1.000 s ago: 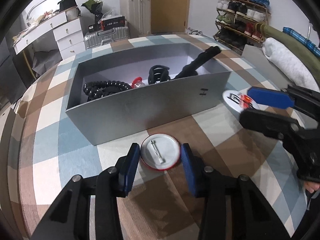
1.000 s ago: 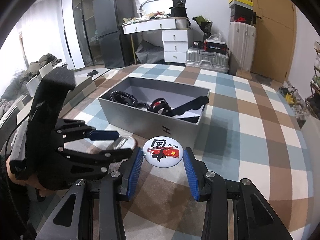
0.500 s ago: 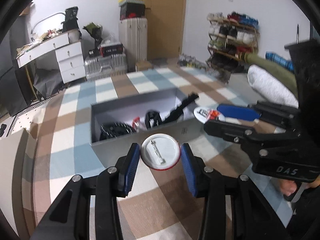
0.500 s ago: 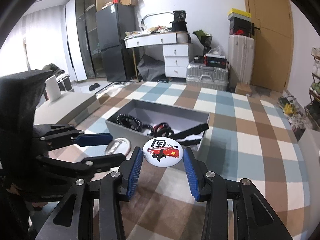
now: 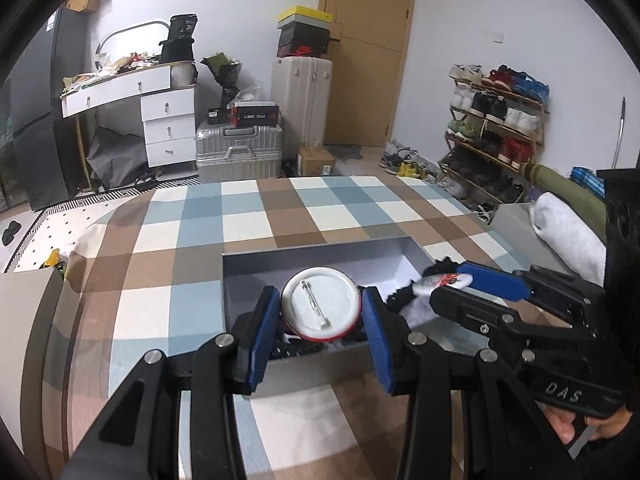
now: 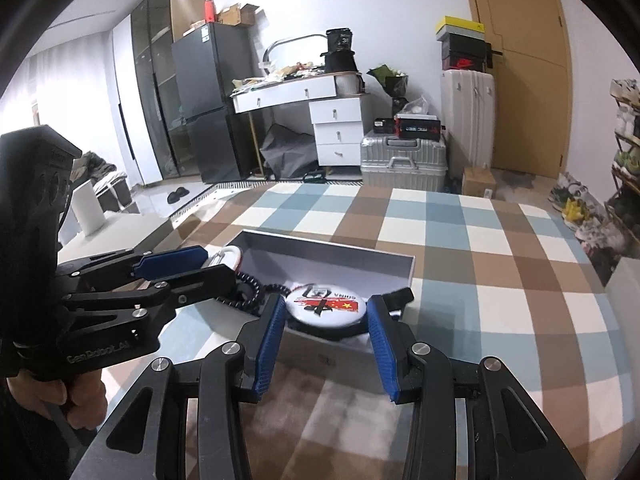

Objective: Organize jewelry

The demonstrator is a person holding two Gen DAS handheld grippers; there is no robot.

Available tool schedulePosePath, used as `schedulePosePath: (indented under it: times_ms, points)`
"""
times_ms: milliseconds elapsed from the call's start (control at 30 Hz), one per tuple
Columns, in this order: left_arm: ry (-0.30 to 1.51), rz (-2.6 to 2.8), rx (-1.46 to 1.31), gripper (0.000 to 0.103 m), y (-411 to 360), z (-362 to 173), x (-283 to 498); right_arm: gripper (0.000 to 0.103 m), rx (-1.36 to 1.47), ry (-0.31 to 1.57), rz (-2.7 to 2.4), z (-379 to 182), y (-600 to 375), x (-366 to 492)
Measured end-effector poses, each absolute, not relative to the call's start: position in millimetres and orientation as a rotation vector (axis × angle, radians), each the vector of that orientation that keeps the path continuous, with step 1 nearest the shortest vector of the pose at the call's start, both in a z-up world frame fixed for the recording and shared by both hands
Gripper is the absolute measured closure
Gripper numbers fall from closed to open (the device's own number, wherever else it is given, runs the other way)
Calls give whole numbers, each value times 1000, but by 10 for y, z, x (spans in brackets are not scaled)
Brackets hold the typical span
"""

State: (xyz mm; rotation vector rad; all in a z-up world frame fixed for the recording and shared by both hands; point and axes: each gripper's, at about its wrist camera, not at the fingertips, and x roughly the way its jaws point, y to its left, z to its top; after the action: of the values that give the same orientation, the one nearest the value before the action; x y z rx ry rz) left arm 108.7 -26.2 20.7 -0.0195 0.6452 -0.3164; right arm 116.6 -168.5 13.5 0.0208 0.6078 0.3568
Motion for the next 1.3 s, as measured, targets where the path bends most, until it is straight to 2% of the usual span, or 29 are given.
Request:
schedulePosePath:
  times_ms: [200,300,367,400,433,567,667,700,733,767,800,1300]
  points:
    - [677,-303,-20,66,-236,115,1117,62,21,620,348,61,-1634,1234]
    - [691,-295,-38,65,-208,112,1104,56,19,614,337,62,-1638,1212]
    - [703,-286,-46,56,-196,116,1097,55,11,605,331,86,-1642,1174]
    - [711,-278,-47,41,-189,122,1085,53,8,604,330,95,-1647,1161]
    - [712,-276,-50,32,-180,124,1084,52,6,603,330,101,-1647,1150]
    - [685,-266,-69,19,-134,169,974,41,-1,593,327,131,-1682,1058]
    - [662,-253,-76,18,-84,183,867,26,8,596,331,134,-1732,1006]
    - [654,-253,-83,13,-69,182,839,16,12,595,331,136,-1745,990]
    - [646,-255,-91,3,-49,179,807,8,17,590,328,140,-1766,963]
    - [635,-255,-100,1,-35,176,769,4,21,584,323,145,-1784,940]
    - [621,-255,-105,1,-27,177,737,0,26,574,315,150,-1810,908]
    - [487,-238,-78,1,-18,177,563,0,76,526,315,88,-1974,585]
